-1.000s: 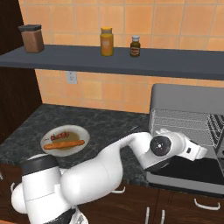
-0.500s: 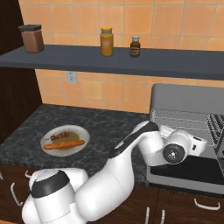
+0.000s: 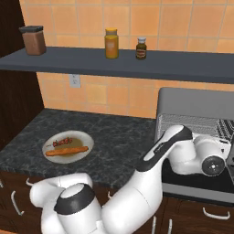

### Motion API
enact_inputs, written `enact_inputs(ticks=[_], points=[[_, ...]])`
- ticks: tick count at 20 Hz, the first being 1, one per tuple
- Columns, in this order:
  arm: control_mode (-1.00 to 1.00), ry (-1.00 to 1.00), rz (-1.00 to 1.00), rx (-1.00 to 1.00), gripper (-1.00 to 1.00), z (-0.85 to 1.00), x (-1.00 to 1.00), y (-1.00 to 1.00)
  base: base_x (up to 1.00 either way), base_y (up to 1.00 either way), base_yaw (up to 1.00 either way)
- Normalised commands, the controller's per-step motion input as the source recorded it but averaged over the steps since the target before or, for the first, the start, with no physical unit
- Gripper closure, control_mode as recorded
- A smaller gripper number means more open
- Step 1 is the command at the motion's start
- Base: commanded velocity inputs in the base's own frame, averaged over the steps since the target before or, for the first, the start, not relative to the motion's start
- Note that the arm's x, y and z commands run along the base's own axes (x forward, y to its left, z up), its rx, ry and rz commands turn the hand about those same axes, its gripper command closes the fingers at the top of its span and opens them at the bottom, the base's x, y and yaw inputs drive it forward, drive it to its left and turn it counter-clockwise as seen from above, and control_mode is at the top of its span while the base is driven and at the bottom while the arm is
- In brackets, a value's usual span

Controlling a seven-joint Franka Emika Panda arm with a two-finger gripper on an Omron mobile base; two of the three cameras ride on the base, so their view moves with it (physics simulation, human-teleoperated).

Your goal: Pick up the kebab skewer and baguette bread, and place them inside the toaster oven. Close the toaster oven door and start by setting the timer.

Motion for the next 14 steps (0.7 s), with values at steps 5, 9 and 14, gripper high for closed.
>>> enact_inputs(ticks=[5,9,14], points=[[-1.0,0.0,0.02,0.0,-1.0,-0.05,0.41,0.04,0.0,0.0,0.0],[-1.0,0.0,0.0,0.0,-1.0,-0.08,0.59,0.05,0.0,0.0,0.0],[-1.0,0.02,0.0,-0.03,-1.0,-0.3,0.45,0.15,0.0,0.0,0.0]])
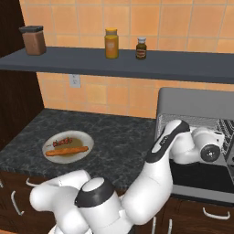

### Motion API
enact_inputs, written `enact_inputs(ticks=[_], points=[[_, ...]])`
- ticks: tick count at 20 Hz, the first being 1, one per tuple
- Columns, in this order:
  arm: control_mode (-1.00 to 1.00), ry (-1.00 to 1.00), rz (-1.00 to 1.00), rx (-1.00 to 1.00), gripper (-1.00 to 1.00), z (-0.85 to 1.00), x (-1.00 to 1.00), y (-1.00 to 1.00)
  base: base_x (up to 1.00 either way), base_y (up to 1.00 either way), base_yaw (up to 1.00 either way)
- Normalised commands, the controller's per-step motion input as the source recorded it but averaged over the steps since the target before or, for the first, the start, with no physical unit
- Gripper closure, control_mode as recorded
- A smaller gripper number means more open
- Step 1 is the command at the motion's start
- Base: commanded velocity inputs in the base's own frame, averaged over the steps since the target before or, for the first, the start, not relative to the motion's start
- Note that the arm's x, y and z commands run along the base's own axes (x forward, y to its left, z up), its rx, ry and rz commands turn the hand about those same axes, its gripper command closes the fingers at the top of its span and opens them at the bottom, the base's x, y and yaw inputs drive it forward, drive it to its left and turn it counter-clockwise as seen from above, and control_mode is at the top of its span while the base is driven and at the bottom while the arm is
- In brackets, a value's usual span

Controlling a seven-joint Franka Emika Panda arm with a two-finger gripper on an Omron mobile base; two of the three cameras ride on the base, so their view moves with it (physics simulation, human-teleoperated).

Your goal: Pick up the kebab skewer and baguette bread, and place them inside the toaster oven. Close the toaster oven door and start by setting the timer.

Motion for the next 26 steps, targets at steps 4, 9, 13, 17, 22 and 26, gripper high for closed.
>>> enact_inputs(ticks=[4,9,13,17,22,26], points=[[-1.0,0.07,0.0,-0.02,-1.0,-0.15,0.52,0.12,0.0,0.0,0.0],[-1.0,0.13,0.0,0.0,-1.0,0.0,0.63,0.01,0.0,0.0,0.0],[-1.0,0.13,0.0,0.0,-1.0,-0.06,0.37,0.0,0.0,0.0,0.0],[-1.0,0.11,0.0,0.0,-1.0,-0.19,0.0,0.0,0.0,0.0,0.0],[-1.0,0.04,0.0,0.0,-1.0,-0.53,-0.08,0.0,0.0,0.0,0.0],[-1.0,0.06,0.0,0.0,-1.0,-0.81,-0.5,0.0,0.0,0.0,0.0]])
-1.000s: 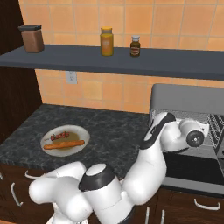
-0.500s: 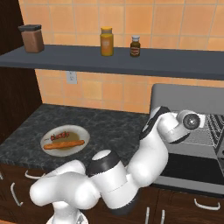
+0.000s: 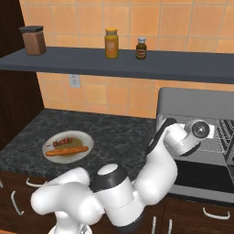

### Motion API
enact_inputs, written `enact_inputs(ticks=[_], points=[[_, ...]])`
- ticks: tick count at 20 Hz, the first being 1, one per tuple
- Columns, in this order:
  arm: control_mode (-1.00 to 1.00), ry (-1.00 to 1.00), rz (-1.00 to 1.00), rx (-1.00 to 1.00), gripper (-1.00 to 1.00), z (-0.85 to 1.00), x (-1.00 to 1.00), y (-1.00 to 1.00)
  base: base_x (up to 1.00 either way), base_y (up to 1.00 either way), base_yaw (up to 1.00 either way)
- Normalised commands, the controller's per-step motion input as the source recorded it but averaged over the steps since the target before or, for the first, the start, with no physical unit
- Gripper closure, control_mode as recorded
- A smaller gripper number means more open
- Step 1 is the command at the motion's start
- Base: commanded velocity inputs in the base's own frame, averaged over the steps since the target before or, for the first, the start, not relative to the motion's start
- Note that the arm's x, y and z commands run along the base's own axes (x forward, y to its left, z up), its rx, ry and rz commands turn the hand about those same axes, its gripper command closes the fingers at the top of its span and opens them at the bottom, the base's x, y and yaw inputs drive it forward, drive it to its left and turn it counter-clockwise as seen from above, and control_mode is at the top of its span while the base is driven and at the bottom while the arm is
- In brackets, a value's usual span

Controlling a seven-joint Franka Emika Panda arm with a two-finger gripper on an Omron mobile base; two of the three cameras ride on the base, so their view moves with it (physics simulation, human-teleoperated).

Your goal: Pick up the kebab skewer and baguette bread, and place them inside the toaster oven. Close the toaster oven door and start by setting the timer.

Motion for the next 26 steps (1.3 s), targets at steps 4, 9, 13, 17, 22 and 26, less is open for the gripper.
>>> enact_inputs(ticks=[4,9,13,17,22,26], points=[[-1.0,0.12,0.0,0.0,-1.0,-0.87,-0.69,0.0,0.0,0.0,0.0],[-1.0,0.18,0.0,-0.02,-1.0,-0.9,-0.83,0.0,0.0,0.0,0.0],[-1.0,0.24,0.0,-0.03,-1.0,-0.85,-0.81,0.0,0.0,0.0,0.0],[-1.0,0.2,0.0,-0.06,-1.0,-0.81,-0.96,0.06,0.0,0.0,0.0],[-1.0,0.21,0.0,-0.07,-1.0,-0.7,-0.93,0.15,0.0,0.0,0.0],[-1.0,0.07,0.0,-0.01,-1.0,-0.23,-1.0,0.02,0.0,0.0,0.0]])
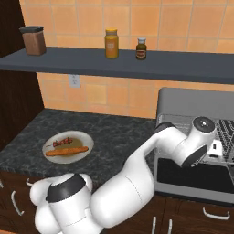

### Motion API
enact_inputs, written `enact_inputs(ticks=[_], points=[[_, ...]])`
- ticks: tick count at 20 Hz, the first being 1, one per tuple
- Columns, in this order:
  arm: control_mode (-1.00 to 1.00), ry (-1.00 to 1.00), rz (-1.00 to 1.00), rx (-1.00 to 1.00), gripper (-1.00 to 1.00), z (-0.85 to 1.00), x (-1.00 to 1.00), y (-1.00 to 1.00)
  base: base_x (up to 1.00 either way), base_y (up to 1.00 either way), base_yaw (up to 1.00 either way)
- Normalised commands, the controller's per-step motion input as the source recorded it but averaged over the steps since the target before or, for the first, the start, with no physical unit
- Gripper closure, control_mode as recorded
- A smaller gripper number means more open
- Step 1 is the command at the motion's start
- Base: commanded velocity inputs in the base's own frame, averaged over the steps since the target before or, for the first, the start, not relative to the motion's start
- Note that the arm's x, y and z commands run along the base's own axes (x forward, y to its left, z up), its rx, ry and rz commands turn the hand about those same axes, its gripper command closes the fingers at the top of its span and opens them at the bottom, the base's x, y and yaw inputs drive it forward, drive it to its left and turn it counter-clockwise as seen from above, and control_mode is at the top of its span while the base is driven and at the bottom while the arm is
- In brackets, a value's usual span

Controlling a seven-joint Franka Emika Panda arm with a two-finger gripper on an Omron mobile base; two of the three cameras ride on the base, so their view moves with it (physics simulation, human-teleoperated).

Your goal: Pick up the kebab skewer and baguette bread, and place them inside the toaster oven. Close the toaster oven door and start by setting the timer.

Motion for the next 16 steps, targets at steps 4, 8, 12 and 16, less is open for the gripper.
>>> enact_inputs(ticks=[4,8,12,16], points=[[-1.0,-0.04,-0.01,0.0,-1.0,0.34,-0.73,0.09,0.0,0.0,0.0],[-1.0,-0.03,0.0,0.0,-1.0,0.65,-0.67,0.28,0.0,0.0,0.0],[-1.0,0.0,0.0,-0.01,-1.0,0.13,-0.94,0.47,0.0,0.0,0.0],[-1.0,0.0,0.0,0.0,-1.0,0.1,-0.51,0.74,0.0,0.0,0.0]])
